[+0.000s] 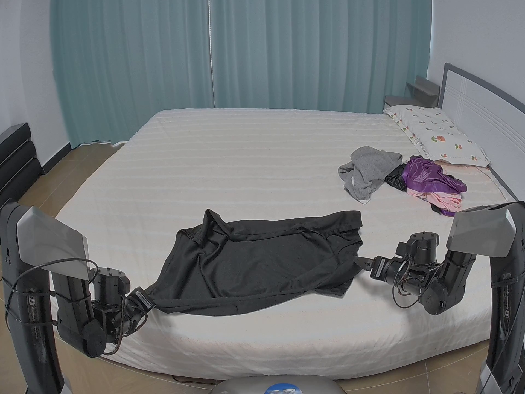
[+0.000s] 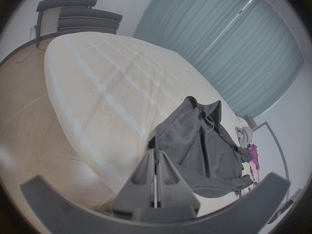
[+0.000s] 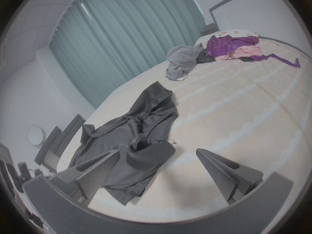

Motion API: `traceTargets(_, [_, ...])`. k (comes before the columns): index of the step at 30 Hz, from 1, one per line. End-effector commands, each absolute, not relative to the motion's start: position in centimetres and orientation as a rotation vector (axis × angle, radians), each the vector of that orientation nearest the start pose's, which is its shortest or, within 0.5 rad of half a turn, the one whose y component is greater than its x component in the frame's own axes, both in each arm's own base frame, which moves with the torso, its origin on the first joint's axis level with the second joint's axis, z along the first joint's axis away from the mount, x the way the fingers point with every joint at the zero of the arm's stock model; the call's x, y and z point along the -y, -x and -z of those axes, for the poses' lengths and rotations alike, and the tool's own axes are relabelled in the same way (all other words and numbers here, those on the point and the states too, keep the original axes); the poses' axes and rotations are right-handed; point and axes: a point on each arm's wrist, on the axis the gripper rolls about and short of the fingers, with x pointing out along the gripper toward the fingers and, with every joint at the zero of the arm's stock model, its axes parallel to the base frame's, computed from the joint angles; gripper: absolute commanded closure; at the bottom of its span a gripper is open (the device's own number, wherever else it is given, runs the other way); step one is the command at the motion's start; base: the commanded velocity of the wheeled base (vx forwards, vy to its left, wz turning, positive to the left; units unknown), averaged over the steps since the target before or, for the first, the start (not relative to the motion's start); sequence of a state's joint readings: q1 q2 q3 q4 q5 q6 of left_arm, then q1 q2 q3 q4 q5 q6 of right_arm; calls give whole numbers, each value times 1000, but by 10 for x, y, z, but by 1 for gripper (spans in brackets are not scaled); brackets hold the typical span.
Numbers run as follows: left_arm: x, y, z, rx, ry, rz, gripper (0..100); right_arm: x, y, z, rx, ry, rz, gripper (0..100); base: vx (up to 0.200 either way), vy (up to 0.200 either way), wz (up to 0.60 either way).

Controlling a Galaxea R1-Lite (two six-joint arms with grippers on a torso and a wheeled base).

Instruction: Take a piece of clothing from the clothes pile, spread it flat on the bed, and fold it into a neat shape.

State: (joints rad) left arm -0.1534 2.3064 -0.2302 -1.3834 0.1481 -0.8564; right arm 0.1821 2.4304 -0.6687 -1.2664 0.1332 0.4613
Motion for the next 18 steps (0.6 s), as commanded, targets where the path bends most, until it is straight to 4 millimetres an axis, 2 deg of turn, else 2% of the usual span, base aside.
traceTargets(1, [37, -259, 32, -638, 718, -286, 100, -65, -345, 42, -590, -401, -234, 0, 0, 0, 0])
traceTargets(11, [37, -259, 32, -637, 718, -285, 100, -82, -337, 63, -653, -292, -319, 0, 0, 0, 0])
traceTargets(18, [37, -259, 32, -639, 717, -285, 100, -94, -342, 77, -676, -272, -331, 0, 0, 0, 0])
